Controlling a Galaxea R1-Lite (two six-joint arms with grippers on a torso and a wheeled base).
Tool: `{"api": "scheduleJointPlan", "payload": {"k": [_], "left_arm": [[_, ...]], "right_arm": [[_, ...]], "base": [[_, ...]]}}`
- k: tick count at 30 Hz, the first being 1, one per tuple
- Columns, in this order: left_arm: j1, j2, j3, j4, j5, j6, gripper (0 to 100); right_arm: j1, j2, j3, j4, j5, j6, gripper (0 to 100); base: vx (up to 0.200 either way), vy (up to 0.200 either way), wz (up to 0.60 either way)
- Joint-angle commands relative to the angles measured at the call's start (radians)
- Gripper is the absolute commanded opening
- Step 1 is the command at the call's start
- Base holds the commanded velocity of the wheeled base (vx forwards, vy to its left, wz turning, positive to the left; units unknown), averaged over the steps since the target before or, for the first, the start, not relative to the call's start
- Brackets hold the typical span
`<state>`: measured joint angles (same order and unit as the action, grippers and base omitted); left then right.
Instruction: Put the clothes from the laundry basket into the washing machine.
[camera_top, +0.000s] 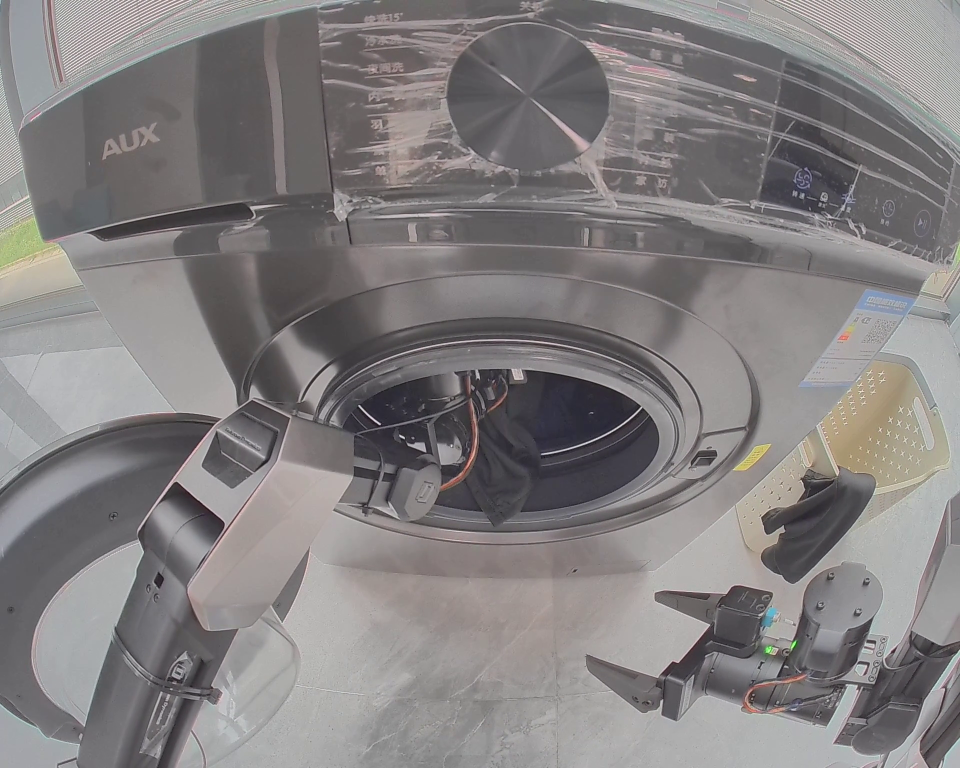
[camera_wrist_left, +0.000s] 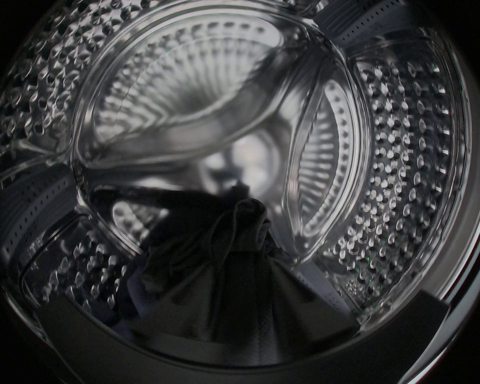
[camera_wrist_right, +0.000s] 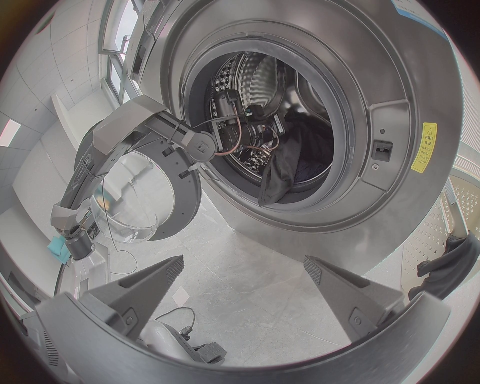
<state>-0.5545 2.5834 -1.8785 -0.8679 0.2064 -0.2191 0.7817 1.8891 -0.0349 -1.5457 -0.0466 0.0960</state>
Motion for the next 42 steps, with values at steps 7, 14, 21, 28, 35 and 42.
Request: {"api": "scheduleJointPlan", "payload": {"k": [7,14,21,28,35,42], "left_arm": [[-0.055,-0.121,0.394,0.032,-0.047,-0.006,100],[-0.05,-0.086,0.392,0.059,-0.062,0.0,100],[-0.047,-0.043,0.349,0.055,-0.064,0.026,0],[-0.044,-0.048,0.26,0.052,-0.051,0.017,0],[-0.018,-0.028,0.091,0.046,0.007,-0.026,0],[0.011,0.037,-0.068,0.02,0.028,-0.029,0]], "right_arm": [[0.001,-0.001,0.001,-0.001,-0.001,-0.001,100],[0.001,-0.004,0.001,-0.001,0.001,-0.001,100],[0.001,-0.001,0.0,-0.001,0.001,-0.001,100],[0.001,-0.001,-0.005,-0.001,0.001,-0.001,100],[0.001,0.001,-0.008,-0.001,0.001,-0.001,100],[0.001,0.002,-0.008,-0.001,0.001,0.001,100]], "base": [[0.0,0.0,0.0],[0.0,0.0,0.0],[0.0,0.0,0.0],[0.0,0.0,0.0],[0.0,0.0,0.0],[0.0,0.0,0.0]]}}
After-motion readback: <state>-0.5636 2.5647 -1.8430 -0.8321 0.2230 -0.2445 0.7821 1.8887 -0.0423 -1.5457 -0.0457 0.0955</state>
